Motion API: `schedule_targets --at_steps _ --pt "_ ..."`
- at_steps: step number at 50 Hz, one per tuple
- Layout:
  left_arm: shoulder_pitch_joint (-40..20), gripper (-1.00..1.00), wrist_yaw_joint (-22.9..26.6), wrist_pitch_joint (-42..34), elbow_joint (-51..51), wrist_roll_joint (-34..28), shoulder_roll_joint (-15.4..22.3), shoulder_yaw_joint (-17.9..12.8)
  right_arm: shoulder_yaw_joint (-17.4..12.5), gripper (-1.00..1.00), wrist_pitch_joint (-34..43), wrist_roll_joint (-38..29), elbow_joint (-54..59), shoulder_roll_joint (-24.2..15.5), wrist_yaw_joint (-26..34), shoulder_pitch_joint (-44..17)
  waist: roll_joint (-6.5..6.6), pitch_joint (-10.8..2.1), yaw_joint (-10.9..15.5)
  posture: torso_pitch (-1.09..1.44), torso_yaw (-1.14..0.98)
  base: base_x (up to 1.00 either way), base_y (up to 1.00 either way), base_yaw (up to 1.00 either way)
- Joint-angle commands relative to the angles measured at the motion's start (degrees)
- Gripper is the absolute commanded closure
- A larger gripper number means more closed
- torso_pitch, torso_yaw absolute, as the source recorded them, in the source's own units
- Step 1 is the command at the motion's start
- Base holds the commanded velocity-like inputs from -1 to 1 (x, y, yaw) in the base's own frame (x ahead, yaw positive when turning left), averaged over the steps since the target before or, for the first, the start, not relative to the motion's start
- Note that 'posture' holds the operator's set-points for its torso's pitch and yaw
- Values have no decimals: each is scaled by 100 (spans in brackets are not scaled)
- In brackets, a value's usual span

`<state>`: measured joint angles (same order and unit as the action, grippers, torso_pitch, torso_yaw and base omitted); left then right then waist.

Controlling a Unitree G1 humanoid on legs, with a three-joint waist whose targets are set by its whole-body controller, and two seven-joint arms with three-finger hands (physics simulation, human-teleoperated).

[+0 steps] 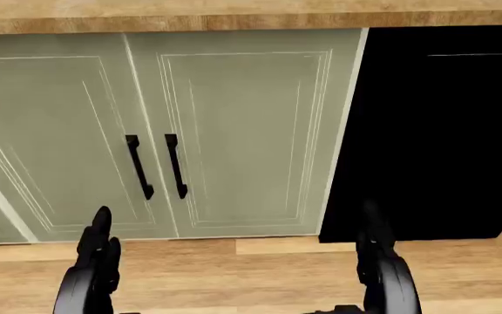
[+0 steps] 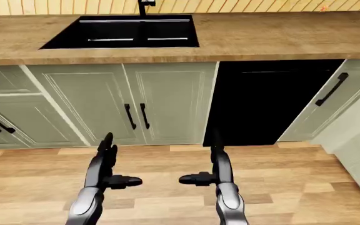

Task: Pick up the wedge of cheese and place it on the slice of bread to prepare a simple cheese on bread dish.

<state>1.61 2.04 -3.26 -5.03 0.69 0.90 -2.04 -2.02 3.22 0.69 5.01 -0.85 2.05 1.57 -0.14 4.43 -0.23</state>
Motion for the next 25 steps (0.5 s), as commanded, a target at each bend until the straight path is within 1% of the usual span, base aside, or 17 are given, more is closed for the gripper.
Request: schedule_targets --at_steps 1,2,3,4,5,6,7,8,10,15,18,20,22,23,24,25 --pt "-157 -100 11 357 521 33 14 -6 36 -100 -309 -24 -461 -30 37 -177 -45 -5 -12 0 0 0 0 0" --pt "-177 -100 22 402 463 38 21 -16 30 -100 -334 -31 -417 -31 41 -189 -43 -201 14 0 0 0 0 0" --pt "-173 -100 12 383 497 36 16 -12 31 -100 -335 -31 -421 -27 48 -186 -7 -350 45 0 0 0 0 0" --pt "-211 -100 9 440 412 47 21 -34 26 -100 -349 -34 -404 -28 50 -195 -8 -297 43 0 0 0 0 0" --pt "-246 -100 14 471 340 60 29 -50 42 -100 -308 -45 -463 -19 47 -179 -36 -94 39 0 0 0 0 0" --pt "-235 -100 14 473 356 54 30 -41 41 -100 -308 -47 -466 -18 48 -179 -45 -230 43 0 0 0 0 0" --pt "-217 -100 22 486 374 39 30 -26 43 -100 -305 -54 -456 -19 51 -184 -44 -400 48 0 0 0 0 0" --pt "-220 -100 23 505 358 32 32 -25 47 -100 -291 -55 -475 -16 53 -180 -40 -431 49 0 0 0 0 0" --pt "-198 -100 32 492 400 32 29 -18 51 -100 -312 -61 -446 -18 66 -189 -34 -425 48 0 0 0 0 0" --pt "-122 -100 31 505 535 -18 19 8 66 -100 -311 -91 -382 -17 88 -219 -24 -457 40 0 0 0 0 0" --pt "-113 -100 62 378 691 83 28 -53 56 -100 -338 -83 -292 -13 80 -266 -21 -484 44 0 0 0 0 0" --pt "-88 -100 69 261 846 137 40 -91 68 -100 -272 -117 -501 -10 39 -212 -18 -504 39 0 0 0 0 0" --pt "-8 -100 39 181 1114 69 54 -87 178 -100 57 -345 -976 -3 -66 -157 -15 -518 44 0 0 0 0 0" --pt "-24 -100 113 -299 1373 339 30 -153 222 -100 172 -357 -1183 3 -8 -153 -15 -521 48 0 0 0 0 0" --pt "-114 -100 83 -636 1596 503 62 -277 303 -100 283 -580 -1415 -4 -82 -137 -12 -525 46 0 0 0 0 0" --pt "-85 -100 75 -703 1807 501 98 -308 366 -100 497 -670 -1699 25 -86 -108 -8 -525 46 0 0 0 0 0"
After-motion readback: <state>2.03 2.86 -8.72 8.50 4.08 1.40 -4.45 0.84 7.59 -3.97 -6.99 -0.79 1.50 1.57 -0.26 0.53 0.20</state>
